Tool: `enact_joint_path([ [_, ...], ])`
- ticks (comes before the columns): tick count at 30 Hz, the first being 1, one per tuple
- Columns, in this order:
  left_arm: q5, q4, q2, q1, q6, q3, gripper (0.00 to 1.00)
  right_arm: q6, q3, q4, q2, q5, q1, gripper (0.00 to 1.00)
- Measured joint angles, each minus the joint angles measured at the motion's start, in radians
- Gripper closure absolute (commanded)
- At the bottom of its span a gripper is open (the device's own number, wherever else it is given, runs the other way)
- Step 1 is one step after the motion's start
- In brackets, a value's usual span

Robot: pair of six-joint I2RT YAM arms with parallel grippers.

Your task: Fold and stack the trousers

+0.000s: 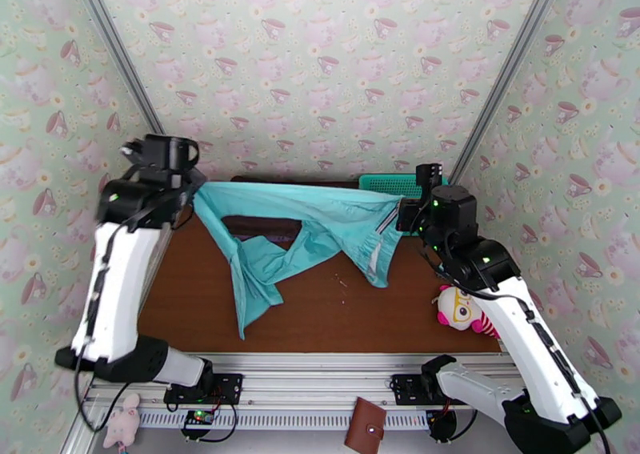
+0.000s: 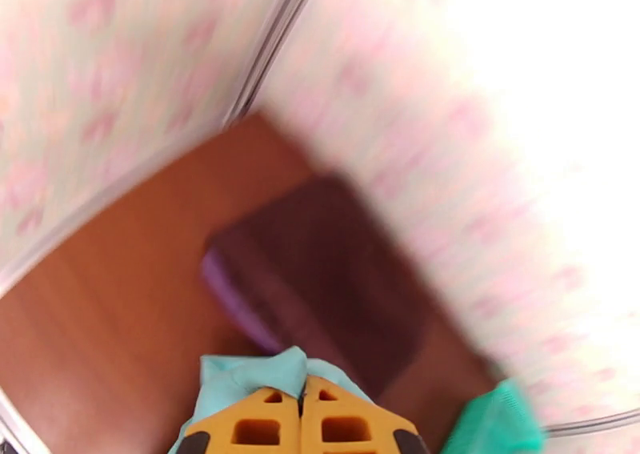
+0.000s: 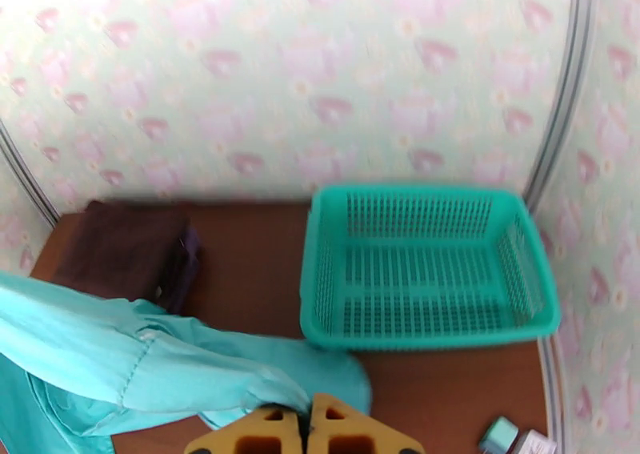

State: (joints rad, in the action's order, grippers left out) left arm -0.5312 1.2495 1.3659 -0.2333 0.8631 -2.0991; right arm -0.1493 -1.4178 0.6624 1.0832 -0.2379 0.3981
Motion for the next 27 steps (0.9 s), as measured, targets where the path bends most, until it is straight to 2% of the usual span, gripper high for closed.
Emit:
enact_joint_path([
  [2, -0.012, -0.051, -0.167, -0.050, 0.024, 0.153, 1.00, 0.008, 0.015, -0.024, -0.025, -0.003, 0.009, 1.00],
  [4, -0.009, -0.089, -0.333, -0.112, 0.088, 0.383, 1.00, 0.008, 0.057, -0.029, -0.048, -0.024, 0.011, 1.00],
  [6, -0.018, -0.164, -0.480, -0.214, 0.163, 0.671, 1.00, 0.004, 0.108, -0.020, -0.061, -0.080, 0.008, 1.00],
  [8, -0.038, -0.245, -0.536, -0.351, 0.225, 0.968, 1.00, -0.004, 0.159, -0.004, -0.057, -0.158, -0.015, 1.00],
  [10, -0.045, -0.311, -0.469, -0.466, 0.263, 1.151, 1.00, -0.011, 0.203, 0.017, -0.048, -0.212, -0.053, 1.00],
  [12, -0.065, -0.365, -0.336, -0.568, 0.275, 1.220, 0.96, -0.016, 0.233, 0.029, -0.042, -0.243, -0.086, 1.00],
  [14, -0.110, -0.398, -0.227, -0.662, 0.267, 1.220, 0.84, -0.024, 0.259, 0.040, -0.040, -0.276, -0.111, 1.00],
  [16, -0.145, -0.411, -0.164, -0.732, 0.234, 1.194, 0.71, -0.031, 0.274, 0.038, -0.046, -0.293, -0.120, 1.00],
  [18, -0.163, -0.438, -0.131, -0.768, 0.177, 1.170, 0.67, -0.039, 0.294, 0.035, -0.062, -0.299, -0.124, 1.00],
  [21, -0.161, -0.502, -0.138, -0.790, 0.056, 1.173, 0.62, -0.051, 0.325, 0.037, -0.097, -0.298, -0.125, 1.00],
  [22, -0.154, -0.528, -0.157, -0.789, 0.013, 1.187, 0.57, -0.056, 0.332, 0.038, -0.106, -0.296, -0.124, 1.00],
  [23, -0.146, -0.552, -0.185, -0.785, -0.027, 1.208, 0.49, -0.059, 0.336, 0.039, -0.114, -0.293, -0.125, 1.00],
  [25, -0.139, -0.577, -0.262, -0.774, -0.076, 1.255, 0.46, -0.067, 0.343, 0.040, -0.126, -0.287, -0.125, 1.00],
  [27, -0.135, -0.575, -0.352, -0.727, -0.097, 1.292, 0.43, -0.076, 0.348, 0.043, -0.132, -0.270, -0.125, 1.00],
])
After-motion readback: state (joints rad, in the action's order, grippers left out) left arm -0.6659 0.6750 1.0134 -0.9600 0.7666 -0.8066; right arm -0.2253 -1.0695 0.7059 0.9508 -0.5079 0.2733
